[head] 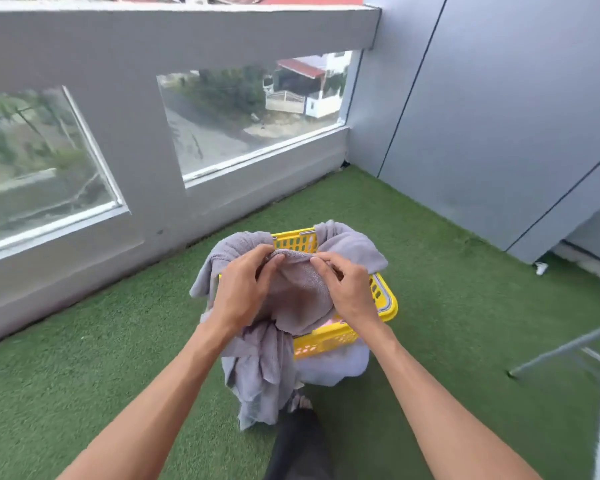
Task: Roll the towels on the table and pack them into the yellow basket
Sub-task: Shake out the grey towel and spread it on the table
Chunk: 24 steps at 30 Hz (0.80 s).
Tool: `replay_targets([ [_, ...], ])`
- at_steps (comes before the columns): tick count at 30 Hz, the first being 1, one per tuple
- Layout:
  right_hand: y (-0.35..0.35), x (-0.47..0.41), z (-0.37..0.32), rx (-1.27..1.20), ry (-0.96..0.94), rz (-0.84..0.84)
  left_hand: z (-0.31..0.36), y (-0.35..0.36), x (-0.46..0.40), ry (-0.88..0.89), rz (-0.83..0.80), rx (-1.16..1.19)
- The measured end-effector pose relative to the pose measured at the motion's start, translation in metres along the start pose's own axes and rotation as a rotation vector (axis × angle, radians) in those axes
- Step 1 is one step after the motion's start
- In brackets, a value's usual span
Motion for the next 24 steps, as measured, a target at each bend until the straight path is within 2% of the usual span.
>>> replay_targets([
  [8, -0.235, 0.037, -0.048, 0.152, 0.019, 0.329, 0.212, 0.066, -0.023, 0.359, -0.169, 0.212],
  [13, -0.363, 0.062, -0.046, 0.256, 0.065, 0.512, 0.341, 0.13, -0.045, 0.591, -0.283, 0.234],
  [16, -0.432, 0.077, -0.036, 0.319, 0.108, 0.602, 0.391, 0.179, -0.055, 0.636, -0.395, 0.233],
  [19, -0.487, 0.087, -0.017, 0.391, 0.159, 0.613, 0.43, 0.226, -0.059, 0.695, -0.514, 0.222],
  [24, -0.577, 0.102, 0.023, 0.539, 0.218, 0.726, 0.456, 0.308, -0.079, 0.755, -0.609, 0.142],
])
Point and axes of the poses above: each hand's wrist, its own x-axis away from the middle knuckle, its own y-axis out of the palm, z = x × y, the point moved 10 cm from there along -x, towards the middle knuckle, and after that the axes turned 15 degrees about x, right-handed, at the moved point
